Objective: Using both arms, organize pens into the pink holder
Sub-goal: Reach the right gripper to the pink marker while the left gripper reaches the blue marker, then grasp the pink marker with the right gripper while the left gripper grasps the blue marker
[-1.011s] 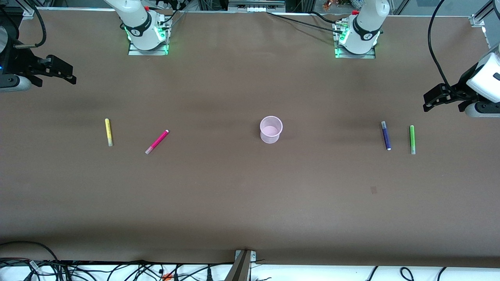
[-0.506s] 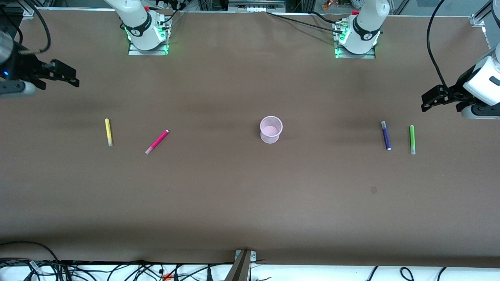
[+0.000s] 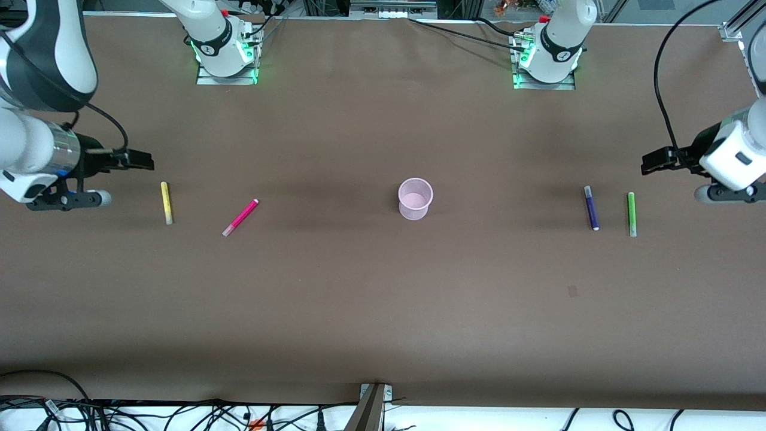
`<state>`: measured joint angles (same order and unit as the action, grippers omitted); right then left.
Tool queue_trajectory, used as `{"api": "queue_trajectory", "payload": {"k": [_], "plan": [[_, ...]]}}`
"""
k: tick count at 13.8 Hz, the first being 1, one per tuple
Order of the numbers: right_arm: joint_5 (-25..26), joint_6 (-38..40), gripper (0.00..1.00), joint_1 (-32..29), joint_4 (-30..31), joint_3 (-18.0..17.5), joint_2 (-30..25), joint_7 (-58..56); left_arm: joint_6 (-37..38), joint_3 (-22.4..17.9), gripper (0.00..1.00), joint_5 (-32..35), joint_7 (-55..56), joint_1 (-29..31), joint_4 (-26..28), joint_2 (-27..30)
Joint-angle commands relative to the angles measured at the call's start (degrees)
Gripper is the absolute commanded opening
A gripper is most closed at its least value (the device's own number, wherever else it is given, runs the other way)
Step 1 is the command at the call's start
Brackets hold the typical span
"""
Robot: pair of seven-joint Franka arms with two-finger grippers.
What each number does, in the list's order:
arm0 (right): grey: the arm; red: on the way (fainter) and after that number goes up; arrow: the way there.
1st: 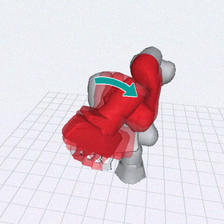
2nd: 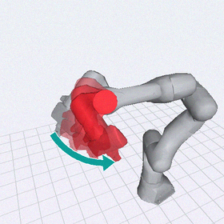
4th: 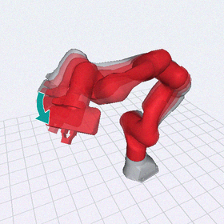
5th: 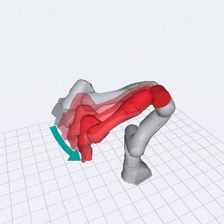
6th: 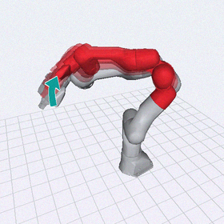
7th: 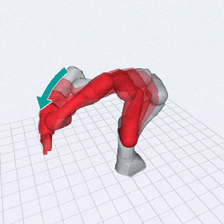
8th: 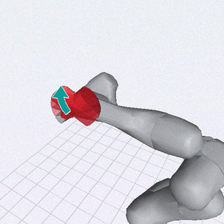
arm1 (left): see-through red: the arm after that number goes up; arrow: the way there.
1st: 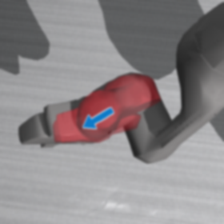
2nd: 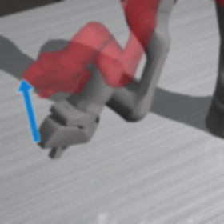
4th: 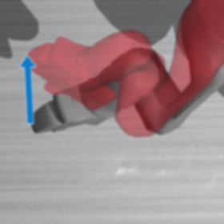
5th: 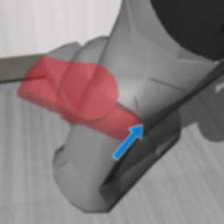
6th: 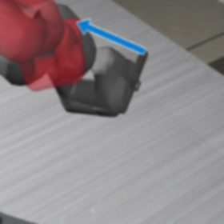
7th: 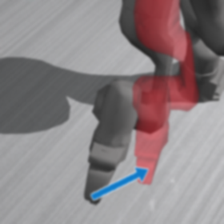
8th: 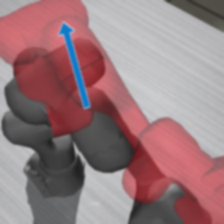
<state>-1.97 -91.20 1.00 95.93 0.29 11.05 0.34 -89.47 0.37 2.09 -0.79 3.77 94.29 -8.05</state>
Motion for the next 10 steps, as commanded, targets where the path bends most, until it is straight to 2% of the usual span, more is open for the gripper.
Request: {"api": "queue_trajectory", "payload": {"k": [1, 3, 5, 9, 10], "plan": [[-3.7, -10.2, 1.00, 0.3, 9.2, -0.1, -0.1, 8.4, -1.0, 0.2, 1.00, 0.6, -4.6, 2.3, 1.2, -6.3], [-4.7, -19.2, 1.00, 1.5, 16.0, -0.4, 0.1, 11.9, -8.1, 0.3, 1.00, 0.8, -4.8, 2.1, 6.3, -7.2], [-4.7, -25.8, 1.00, 3.7, 20.6, -0.5, 1.1, 17.6, -20.2, 0.5, 1.00, 1.2, -4.8, 2.1, 14.0, -7.0], [-4.7, -38.9, 1.00, 9.8, 26.3, -0.5, 5.5, 30.0, -38.1, 0.5, 1.00, 2.0, -5.2, 2.2, 23.9, -7.7], [-4.7, -41.9, 1.00, 10.7, 26.5, -0.6, 7.2, 31.8, -43.3, 0.5, 1.00, 4.0, -5.2, 2.3, 25.4, -9.6]]}}
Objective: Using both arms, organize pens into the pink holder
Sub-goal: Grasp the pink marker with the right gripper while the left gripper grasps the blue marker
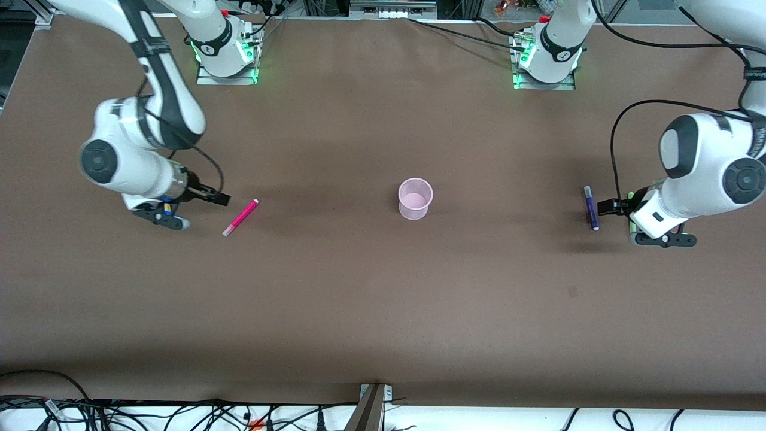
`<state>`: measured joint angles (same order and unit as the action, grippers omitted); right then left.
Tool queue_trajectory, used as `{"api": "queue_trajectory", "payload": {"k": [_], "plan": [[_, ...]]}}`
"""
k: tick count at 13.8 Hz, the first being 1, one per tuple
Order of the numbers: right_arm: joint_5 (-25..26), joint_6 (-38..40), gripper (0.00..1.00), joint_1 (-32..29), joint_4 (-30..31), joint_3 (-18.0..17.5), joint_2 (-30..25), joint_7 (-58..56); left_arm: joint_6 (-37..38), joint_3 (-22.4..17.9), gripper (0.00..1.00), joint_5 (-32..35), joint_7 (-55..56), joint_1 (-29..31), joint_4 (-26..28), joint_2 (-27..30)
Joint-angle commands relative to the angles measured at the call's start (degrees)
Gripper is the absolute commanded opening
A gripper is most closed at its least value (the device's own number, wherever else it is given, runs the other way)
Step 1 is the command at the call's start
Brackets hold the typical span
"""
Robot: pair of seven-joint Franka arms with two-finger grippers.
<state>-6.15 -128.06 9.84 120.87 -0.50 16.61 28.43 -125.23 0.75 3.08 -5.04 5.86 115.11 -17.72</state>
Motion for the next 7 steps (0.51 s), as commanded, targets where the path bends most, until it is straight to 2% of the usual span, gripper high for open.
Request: {"api": "queue_trajectory", "payload": {"k": [1, 4, 6, 7], "plan": [[-0.6, -7.6, 0.99, 2.4, 1.5, 0.2, 3.8, 5.6, -11.4, 0.1, 1.00, 4.4, -0.9, 0.5, 5.3, -1.9], [-0.7, -14.5, 0.98, 4.6, 1.6, 0.2, 8.5, 10.1, -14.8, 0.2, 1.00, 4.7, -1.0, 0.6, 5.5, -4.0], [-0.7, -14.8, 0.91, 4.7, 2.1, 0.1, 8.8, 10.8, -14.9, 0.3, 0.84, 4.7, -1.0, 1.1, 6.6, -5.9], [-0.7, -15.2, 0.89, 4.7, 2.4, 0.0, 9.1, 10.9, -14.9, 0.3, 0.72, 4.7, -1.0, 1.7, 6.7, -7.0]]}}
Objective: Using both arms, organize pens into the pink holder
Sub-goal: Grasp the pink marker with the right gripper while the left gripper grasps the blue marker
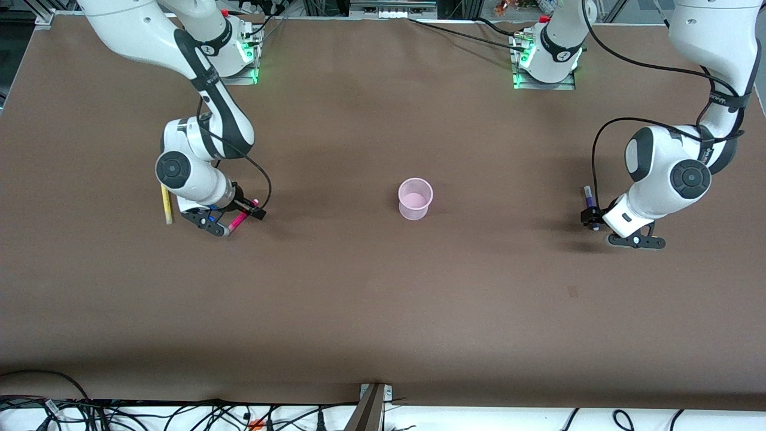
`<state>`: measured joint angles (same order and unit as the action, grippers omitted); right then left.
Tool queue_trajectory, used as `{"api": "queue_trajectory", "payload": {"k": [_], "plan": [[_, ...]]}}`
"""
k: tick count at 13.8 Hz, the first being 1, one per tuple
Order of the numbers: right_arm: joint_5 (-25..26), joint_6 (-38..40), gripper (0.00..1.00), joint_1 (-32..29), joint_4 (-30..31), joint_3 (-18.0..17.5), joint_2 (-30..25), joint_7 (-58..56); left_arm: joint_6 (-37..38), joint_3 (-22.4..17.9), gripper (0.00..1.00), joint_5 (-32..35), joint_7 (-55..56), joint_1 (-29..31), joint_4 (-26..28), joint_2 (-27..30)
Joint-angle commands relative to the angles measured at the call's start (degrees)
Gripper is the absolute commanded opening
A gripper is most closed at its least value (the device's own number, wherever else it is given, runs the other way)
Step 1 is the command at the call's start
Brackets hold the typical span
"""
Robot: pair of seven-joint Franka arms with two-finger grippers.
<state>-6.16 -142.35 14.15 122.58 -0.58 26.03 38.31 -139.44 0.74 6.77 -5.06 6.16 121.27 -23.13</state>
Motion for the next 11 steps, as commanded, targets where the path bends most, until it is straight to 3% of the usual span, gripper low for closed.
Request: {"api": "queue_trajectory", "payload": {"k": [1, 2, 11], "plan": [[-0.7, -1.5, 0.87, 0.4, 1.1, 0.1, 0.0, 1.0, -0.7, 0.3, 0.63, 1.0, -1.0, 1.4, 0.5, -2.1], [-0.7, -2.1, 0.83, 0.4, 1.6, 0.1, 0.0, 1.0, -0.7, 0.3, 0.56, 1.0, -0.9, 1.4, 0.4, -2.2], [-0.7, -2.1, 0.30, 0.4, 2.6, 0.0, -0.3, 0.5, -2.9, 0.3, 0.38, 0.4, -0.2, 1.8, -0.4, -5.8]]}}
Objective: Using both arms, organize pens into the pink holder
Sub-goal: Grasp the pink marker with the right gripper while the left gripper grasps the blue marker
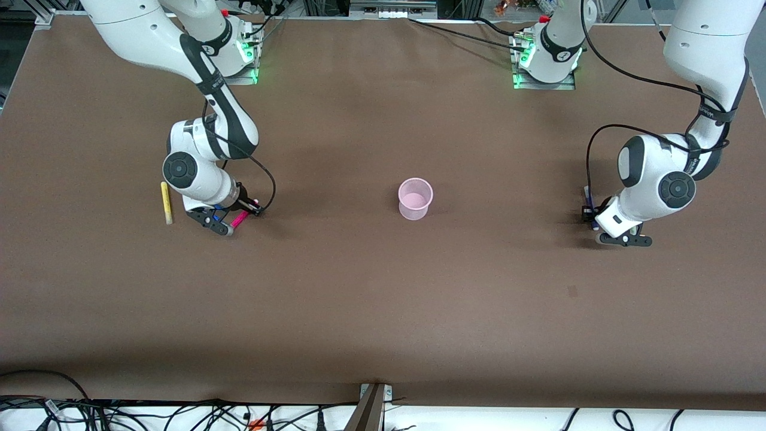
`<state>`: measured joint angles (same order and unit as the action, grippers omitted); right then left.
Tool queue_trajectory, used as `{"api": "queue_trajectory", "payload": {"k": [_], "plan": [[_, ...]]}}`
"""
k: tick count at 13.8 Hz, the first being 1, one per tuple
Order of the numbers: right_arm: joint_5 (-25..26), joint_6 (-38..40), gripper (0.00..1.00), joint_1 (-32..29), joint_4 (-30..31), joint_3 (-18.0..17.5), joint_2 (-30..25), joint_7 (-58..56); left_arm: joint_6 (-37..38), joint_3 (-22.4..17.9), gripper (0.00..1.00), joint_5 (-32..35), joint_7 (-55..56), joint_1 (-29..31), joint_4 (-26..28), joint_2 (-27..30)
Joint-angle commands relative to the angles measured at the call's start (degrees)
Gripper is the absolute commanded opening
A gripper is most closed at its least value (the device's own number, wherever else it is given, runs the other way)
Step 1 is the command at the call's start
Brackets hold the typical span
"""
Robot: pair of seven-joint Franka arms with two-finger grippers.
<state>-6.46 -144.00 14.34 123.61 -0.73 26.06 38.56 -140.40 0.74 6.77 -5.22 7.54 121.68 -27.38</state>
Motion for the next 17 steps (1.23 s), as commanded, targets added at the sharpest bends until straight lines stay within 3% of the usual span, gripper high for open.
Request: {"api": "queue_trajectory", "payload": {"k": [1, 2, 4, 6, 8, 11, 17], "plan": [[-0.4, -0.4, 0.22, 0.2, 1.5, 0.1, -0.3, 0.0, -3.1, 0.3, 0.31, 0.3, -0.1, 0.5, -0.8, -1.8], [-0.4, -0.2, 0.14, 0.2, 1.5, 0.1, -0.3, -0.1, -3.1, 0.3, 0.00, 0.3, -0.1, 0.5, -0.8, -1.8], [-0.4, 0.0, 0.00, 0.2, 1.5, 0.1, -0.4, -0.3, -2.6, 0.4, 0.00, 0.3, -0.8, 0.5, -1.1, -1.2], [-0.4, 3.1, 0.00, 0.2, 0.0, 0.0, -1.2, -0.2, 1.9, 0.8, 0.00, 0.3, -0.6, 0.4, -2.9, 0.3], [-2.5, 12.2, 0.00, 0.2, -5.1, -0.2, -2.0, -0.2, 13.5, 2.7, 0.00, 0.3, -0.8, 0.5, -9.4, 0.4], [-11.9, 26.5, 0.00, -0.5, -14.7, -0.1, -1.7, -0.5, 27.1, 4.2, 0.00, -5.2, -5.3, 0.0, -19.3, -1.3], [-30.9, 45.3, 0.00, -4.2, -25.2, 0.0, -0.9, -0.7, 30.3, 4.2, 0.00, -25.9, -27.4, 0.1, -20.5, -1.8]]}}
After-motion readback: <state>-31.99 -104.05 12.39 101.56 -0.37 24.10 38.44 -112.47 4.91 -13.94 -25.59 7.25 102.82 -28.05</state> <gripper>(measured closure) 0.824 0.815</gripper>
